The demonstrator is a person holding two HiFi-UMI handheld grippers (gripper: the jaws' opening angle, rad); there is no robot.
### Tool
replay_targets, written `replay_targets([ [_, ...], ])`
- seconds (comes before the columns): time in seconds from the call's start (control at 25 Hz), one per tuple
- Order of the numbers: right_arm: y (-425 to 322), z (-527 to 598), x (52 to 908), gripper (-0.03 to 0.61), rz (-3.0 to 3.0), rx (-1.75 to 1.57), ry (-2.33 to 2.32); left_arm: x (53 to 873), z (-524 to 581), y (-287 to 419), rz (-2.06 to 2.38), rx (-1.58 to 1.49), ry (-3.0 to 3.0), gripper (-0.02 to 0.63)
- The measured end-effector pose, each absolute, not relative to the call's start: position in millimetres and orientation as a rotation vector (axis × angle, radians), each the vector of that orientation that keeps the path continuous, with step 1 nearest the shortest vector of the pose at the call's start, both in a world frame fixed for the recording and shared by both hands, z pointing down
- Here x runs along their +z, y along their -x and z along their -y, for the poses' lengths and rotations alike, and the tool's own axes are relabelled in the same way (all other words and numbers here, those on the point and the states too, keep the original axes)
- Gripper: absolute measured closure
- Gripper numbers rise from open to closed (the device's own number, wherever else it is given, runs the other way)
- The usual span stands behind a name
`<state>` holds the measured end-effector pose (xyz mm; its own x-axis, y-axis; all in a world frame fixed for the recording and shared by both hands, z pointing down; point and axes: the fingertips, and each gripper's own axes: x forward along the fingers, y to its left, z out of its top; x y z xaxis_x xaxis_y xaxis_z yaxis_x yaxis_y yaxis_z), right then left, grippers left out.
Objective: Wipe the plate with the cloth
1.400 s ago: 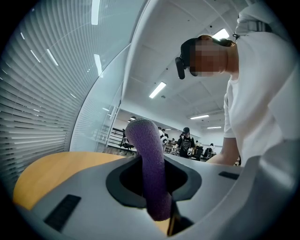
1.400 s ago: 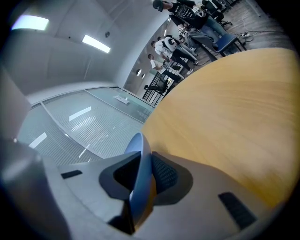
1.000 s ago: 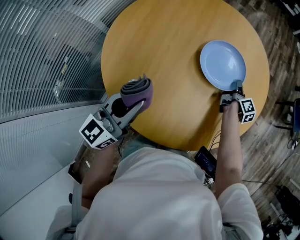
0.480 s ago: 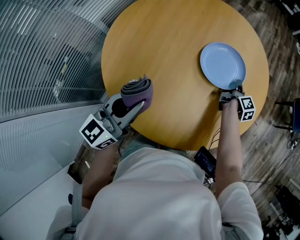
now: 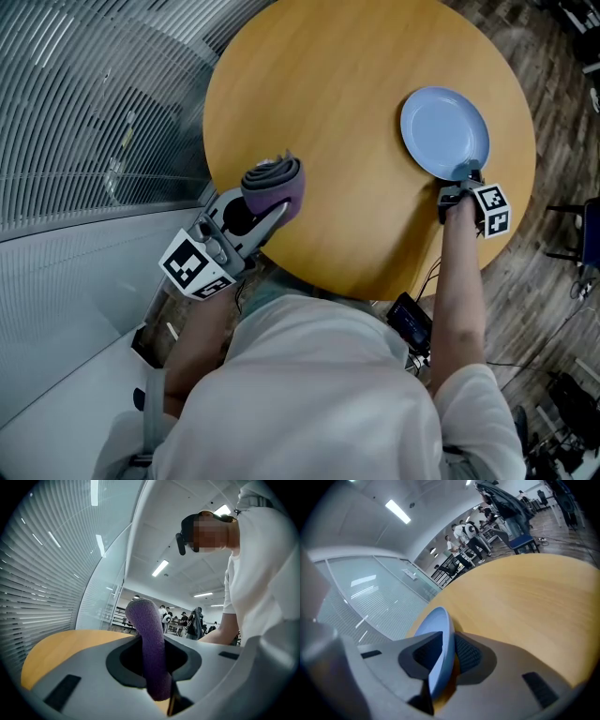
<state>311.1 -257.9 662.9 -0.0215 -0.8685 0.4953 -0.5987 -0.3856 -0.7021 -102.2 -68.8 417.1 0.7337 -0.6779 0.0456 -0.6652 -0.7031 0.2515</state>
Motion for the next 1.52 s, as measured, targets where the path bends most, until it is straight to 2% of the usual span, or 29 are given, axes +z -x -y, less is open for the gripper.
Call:
replay_targets([
  [0.72,-279,246,676,0.491,-2.055,-1.476,2.146,416,76,137,1.211,-0.029,-2.699,0.537],
  [1.2,-281,219,679,0.443,-2.029,-1.547,2.098,414,77,141,1.21,-0.055,-2.713,0.537],
  [1.52,-278,197,665,0.437,-1.987,-1.555,2.042,412,76,143,1.17,-0.068,-2.73,0.537],
])
